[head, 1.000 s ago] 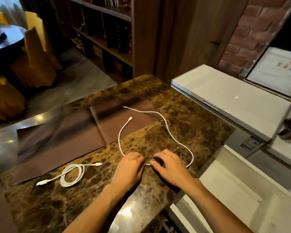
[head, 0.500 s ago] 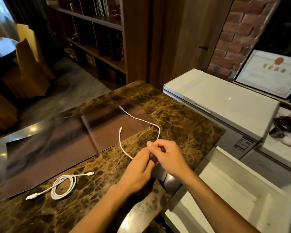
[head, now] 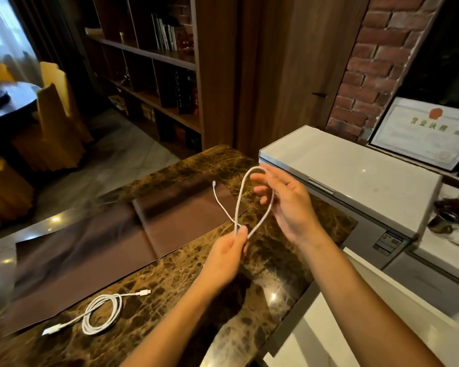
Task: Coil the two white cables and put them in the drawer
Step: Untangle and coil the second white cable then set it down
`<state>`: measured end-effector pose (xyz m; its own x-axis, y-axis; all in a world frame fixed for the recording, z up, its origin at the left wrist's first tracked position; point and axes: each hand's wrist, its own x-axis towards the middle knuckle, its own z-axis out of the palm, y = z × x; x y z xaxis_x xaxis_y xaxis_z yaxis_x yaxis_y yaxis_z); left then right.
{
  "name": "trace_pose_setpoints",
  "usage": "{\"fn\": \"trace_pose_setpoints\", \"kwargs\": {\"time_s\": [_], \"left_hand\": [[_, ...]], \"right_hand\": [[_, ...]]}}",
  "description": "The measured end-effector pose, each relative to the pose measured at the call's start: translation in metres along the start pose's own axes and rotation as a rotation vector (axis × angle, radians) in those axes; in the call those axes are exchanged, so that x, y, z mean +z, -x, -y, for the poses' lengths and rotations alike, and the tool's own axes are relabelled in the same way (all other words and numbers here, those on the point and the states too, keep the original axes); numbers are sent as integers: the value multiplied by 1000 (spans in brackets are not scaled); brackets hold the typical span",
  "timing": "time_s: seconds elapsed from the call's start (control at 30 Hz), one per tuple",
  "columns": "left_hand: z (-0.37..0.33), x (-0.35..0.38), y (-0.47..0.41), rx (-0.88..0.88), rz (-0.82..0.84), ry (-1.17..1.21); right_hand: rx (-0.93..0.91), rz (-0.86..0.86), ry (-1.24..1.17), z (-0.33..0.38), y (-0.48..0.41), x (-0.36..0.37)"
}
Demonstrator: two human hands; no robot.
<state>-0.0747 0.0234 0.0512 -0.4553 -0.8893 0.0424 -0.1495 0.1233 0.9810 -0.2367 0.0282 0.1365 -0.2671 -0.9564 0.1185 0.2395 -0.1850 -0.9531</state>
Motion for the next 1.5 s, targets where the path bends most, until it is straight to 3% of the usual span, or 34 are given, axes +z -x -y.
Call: {"fn": "trace_pose_setpoints", "kwargs": {"time_s": [0.1,0.17,0.23,0.37,0.53,0.67,0.8,0.9,1.03,1.13,1.37,1.5], "left_hand": [[-30,-5,-21,-219,-122,423],[-46,-17,-33,-299,-86,788],[-57,-30,-42,-313,-38,983],[-68,-51,-53,-311,-53,1002],[-62,-97,-69,-274,-209,962],[-43,-130,-81,-330,-382,778],[-21,-126,-84,-395,-480,421],[-9,-103,-84,-328,-313,-105],[-8,-74,-78,-284,41,-744],[-12,-57,-73,-183,79,-1036],[-28,-35,-59,29,-126,-1250],[-39,-35,-55,252,129,-904]], "right_hand": [[61,36,266,-18,6,0],[106,115,420,-34,14,1],[87,178,598,-46,21,2],[-19,245,797,-56,31,6],[35,203,687,-59,31,-16],[166,152,429,-49,33,-36],[251,164,203,-35,31,-48],[287,143,10,-28,27,-40],[300,96,46,-28,20,-24],[317,75,84,-30,17,-18],[386,73,154,-35,16,-10],[410,104,169,-34,18,-5]]}}
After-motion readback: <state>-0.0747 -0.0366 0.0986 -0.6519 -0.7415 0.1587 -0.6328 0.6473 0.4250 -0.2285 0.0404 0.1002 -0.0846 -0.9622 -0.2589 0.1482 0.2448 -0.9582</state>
